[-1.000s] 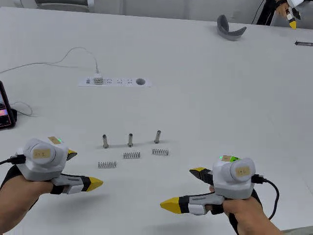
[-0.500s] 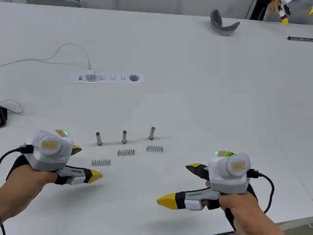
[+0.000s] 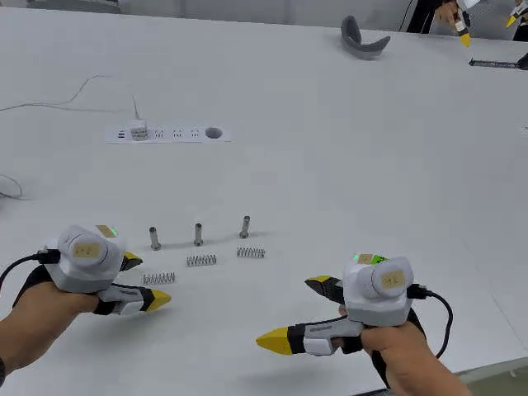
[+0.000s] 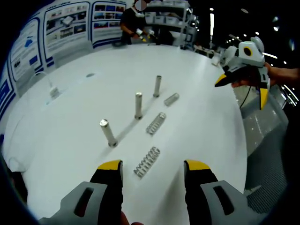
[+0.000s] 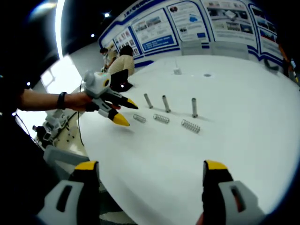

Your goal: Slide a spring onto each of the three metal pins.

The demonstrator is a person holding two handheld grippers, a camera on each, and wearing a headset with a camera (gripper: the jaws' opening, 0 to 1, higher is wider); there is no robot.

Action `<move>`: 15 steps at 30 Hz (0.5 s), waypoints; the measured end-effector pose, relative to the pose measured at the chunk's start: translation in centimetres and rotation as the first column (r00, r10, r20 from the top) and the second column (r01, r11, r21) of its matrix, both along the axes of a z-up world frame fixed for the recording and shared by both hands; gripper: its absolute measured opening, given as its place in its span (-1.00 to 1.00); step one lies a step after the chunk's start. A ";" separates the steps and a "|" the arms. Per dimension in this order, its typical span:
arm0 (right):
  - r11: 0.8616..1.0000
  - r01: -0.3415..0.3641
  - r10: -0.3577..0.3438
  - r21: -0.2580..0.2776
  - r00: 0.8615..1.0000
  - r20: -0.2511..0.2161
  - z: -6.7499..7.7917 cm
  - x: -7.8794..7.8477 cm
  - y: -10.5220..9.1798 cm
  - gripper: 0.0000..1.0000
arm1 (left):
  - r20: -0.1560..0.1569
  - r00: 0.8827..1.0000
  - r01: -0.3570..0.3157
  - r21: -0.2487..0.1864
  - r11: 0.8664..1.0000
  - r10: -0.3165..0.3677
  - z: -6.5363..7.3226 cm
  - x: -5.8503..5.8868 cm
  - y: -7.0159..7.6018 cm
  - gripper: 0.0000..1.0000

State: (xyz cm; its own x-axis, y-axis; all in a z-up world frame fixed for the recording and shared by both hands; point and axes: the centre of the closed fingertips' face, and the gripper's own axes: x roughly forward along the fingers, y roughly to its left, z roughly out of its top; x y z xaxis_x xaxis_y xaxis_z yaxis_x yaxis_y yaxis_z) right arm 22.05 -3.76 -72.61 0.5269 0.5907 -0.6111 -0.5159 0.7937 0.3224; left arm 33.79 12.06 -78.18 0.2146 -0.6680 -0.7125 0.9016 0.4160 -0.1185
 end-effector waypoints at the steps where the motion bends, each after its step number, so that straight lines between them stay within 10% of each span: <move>1: 1.000 0.001 -0.001 0.000 1.000 -0.001 0.0 0.0 -0.1 0.86 | -0.001 1.000 0.001 -0.001 1.000 -0.001 0.0 0.0 -0.1 0.05; 15: 1.000 0.007 -0.007 0.002 1.000 -0.006 0.0 -0.1 -0.2 0.85 | -0.017 1.000 0.023 0.022 1.000 -0.023 -1.8 0.0 -0.3 -0.31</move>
